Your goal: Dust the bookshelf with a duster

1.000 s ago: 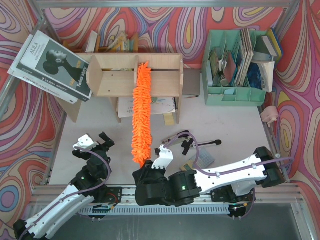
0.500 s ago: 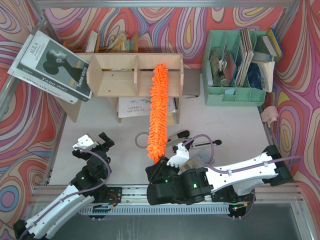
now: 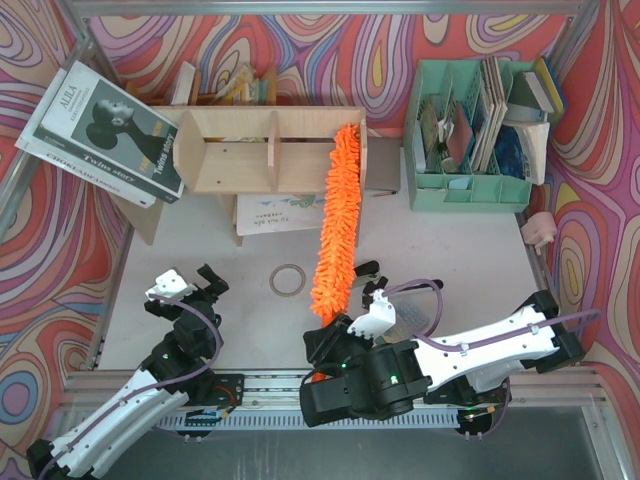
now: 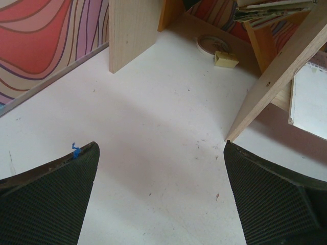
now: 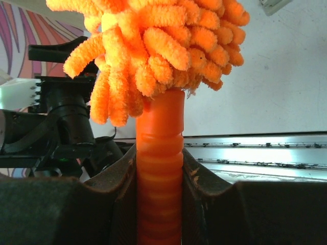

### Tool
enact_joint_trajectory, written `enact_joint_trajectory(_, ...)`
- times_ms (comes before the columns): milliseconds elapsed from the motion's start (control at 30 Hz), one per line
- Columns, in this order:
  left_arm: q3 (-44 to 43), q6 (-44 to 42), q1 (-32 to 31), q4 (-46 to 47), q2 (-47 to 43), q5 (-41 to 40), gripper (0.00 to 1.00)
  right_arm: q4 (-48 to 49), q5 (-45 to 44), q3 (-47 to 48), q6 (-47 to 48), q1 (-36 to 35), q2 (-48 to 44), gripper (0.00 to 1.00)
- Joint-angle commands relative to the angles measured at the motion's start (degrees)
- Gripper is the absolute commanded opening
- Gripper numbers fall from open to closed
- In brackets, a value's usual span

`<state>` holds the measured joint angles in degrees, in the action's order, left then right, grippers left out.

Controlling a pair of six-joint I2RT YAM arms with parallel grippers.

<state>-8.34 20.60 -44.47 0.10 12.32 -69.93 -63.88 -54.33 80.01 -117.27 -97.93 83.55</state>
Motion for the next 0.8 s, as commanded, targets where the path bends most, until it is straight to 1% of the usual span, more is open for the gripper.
enact_joint_trajectory(0,0.38,0.50,0.17,-0.09,-0.58,-1.05,0.98,-5.12,-9.08,3.30,-0.77,-1.45,0.84,0.00)
enact_joint_trajectory(167,0.34,0.49,0.17,-0.10,-0.54,-0.96,0.98,-1.65,-10.73,2.45,3.22,-2.00,0.04,0.00)
enact_joint_trajectory(267,0.38,0.49,0.17,-0.03,-0.45,-0.98,0.98,-0.63,-10.27,0.07,2.00,-1.93,-1.01,0.00)
enact_joint_trajectory(367,0.27,0.49,0.17,0.03,-0.32,-1.00,0.98,-1.00,-8.95,-3.26,-2.34,-1.93,-2.20,0.00)
enact_joint_trajectory(500,0.25,0.49,0.17,0.15,-0.17,-0.95,0.98,-0.65,-7.56,-4.93,-3.33,-1.83,-2.67,0.00)
enact_joint_trajectory(600,0.26,0.49,0.17,0.13,-0.10,-1.01,0.98,1.83,-6.00,-4.87,0.06,-1.13,-2.13,0.00)
enact_joint_trajectory(767,0.25,0.57,0.17,0.04,-0.18,-1.06,0.98,9.95,-3.22,-5.26,9.41,0.61,-2.03,0.00)
